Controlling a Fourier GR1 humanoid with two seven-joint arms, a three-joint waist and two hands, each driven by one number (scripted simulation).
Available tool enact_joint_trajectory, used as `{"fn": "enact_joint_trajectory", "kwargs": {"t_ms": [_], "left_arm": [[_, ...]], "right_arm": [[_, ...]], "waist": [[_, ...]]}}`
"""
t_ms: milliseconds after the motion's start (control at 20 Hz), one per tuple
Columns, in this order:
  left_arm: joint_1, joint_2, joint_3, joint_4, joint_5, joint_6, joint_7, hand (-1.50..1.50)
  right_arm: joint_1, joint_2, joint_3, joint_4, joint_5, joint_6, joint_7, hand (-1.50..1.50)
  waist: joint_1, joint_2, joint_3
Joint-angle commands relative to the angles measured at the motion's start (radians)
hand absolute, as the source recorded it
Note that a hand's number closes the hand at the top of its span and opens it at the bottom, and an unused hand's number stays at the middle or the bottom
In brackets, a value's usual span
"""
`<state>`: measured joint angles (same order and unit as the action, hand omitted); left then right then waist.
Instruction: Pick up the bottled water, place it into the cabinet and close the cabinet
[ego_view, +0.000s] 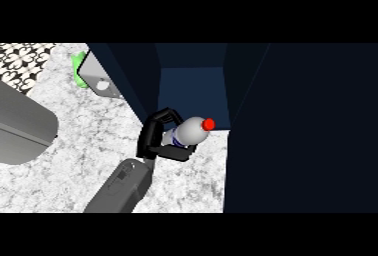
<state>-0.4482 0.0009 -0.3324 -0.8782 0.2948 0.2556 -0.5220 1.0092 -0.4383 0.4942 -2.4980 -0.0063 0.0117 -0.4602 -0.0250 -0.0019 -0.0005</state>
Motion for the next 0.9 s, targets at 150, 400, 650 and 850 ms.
{"fn": "enact_joint_trajectory", "kwargs": {"t_ms": [150, 400, 650, 850], "left_arm": [[-0.187, -0.001, -0.073, 0.027, 0.076, 0.199, 0.144, 1.50], [-0.319, -0.001, -0.047, 0.202, 0.158, 0.197, 0.130, 1.50], [-0.447, -0.001, -0.004, 0.317, 0.229, 0.239, 0.167, 1.50], [-0.489, -0.001, 0.013, 0.428, 0.196, 0.334, 0.129, 1.50]], "right_arm": [[0.062, -0.025, -0.032, -0.112, -0.052, 0.006, 0.003, -1.50], [0.067, -0.042, -0.064, -0.126, -0.085, 0.040, -0.013, -1.50], [0.097, -0.060, -0.102, -0.105, -0.093, 0.072, -0.062, -1.50], [0.117, -0.054, -0.091, -0.087, -0.085, 0.085, -0.085, -1.50]], "waist": [[-0.009, 0.001, 0.000], [-0.024, 0.010, -0.001], [-0.040, 0.013, 0.000], [-0.042, 0.014, 0.000]]}}
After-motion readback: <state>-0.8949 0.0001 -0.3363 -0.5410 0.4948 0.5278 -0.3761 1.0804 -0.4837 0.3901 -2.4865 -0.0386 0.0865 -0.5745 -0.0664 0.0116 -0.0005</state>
